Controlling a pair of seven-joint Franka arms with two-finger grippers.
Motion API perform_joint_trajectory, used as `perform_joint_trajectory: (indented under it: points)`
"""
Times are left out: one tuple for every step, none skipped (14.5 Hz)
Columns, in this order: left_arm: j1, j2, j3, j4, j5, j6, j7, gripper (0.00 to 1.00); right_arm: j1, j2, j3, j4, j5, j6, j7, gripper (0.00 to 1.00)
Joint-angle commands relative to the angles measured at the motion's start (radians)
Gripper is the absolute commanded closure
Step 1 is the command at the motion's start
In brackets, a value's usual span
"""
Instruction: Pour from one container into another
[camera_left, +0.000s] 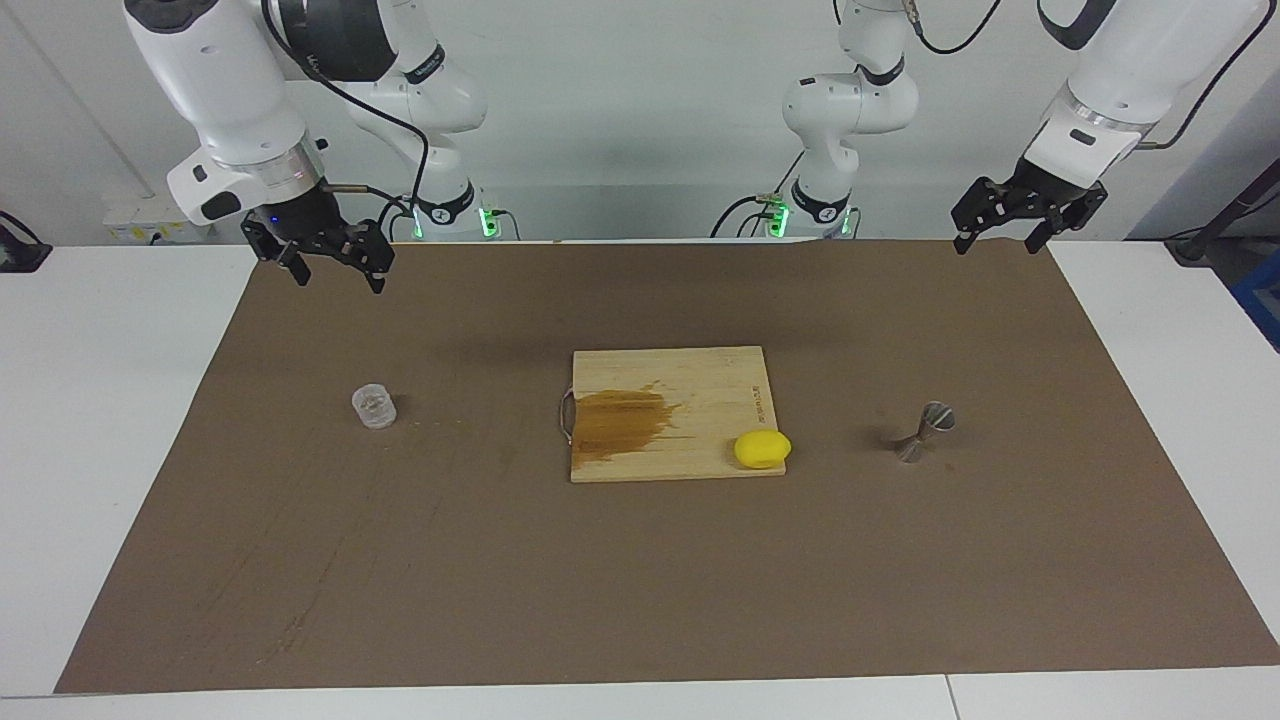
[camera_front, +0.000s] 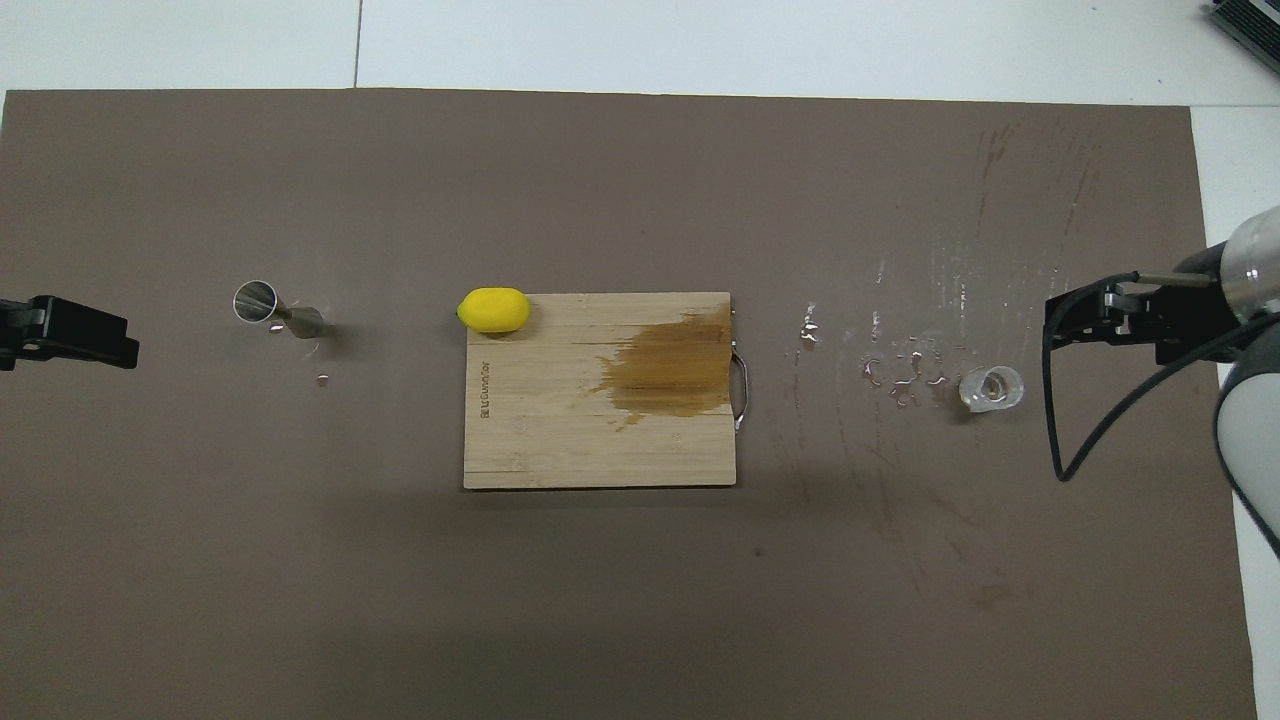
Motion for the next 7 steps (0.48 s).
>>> perform_joint_trajectory:
  points:
    - [-0.015, 0.011, 0.01, 0.024, 0.016, -0.023, 0.012, 0.0, -0.018, -0.022, 0.007, -0.023, 0.028, 0.008, -0.021, 0.0]
    - [-0.015, 0.011, 0.01, 0.023, 0.018, -0.024, 0.014, 0.0, -0.018, -0.022, 0.007, -0.023, 0.028, 0.007, -0.021, 0.0]
    - [-0.014, 0.009, 0.01, 0.023, 0.016, -0.024, 0.014, 0.0, -0.018, -0.022, 0.007, -0.023, 0.028, 0.008, -0.021, 0.0]
    - [-0.014, 0.008, 0.01, 0.021, 0.016, -0.029, 0.011, 0.0, -0.018, -0.022, 0.007, -0.023, 0.028, 0.008, -0.021, 0.0]
    - [-0.011, 0.003, 0.01, 0.018, 0.016, -0.033, 0.006, 0.0, -0.018, -0.022, 0.007, -0.023, 0.028, 0.008, -0.021, 0.0]
    - [-0.003, -0.003, 0.012, 0.004, 0.015, -0.039, -0.007, 0.0, -0.018, -0.022, 0.007, -0.023, 0.028, 0.008, -0.021, 0.0]
    - [0.0, -0.012, 0.016, -0.006, 0.016, -0.049, -0.007, 0.0, -0.018, -0.022, 0.007, -0.023, 0.028, 0.008, -0.021, 0.0]
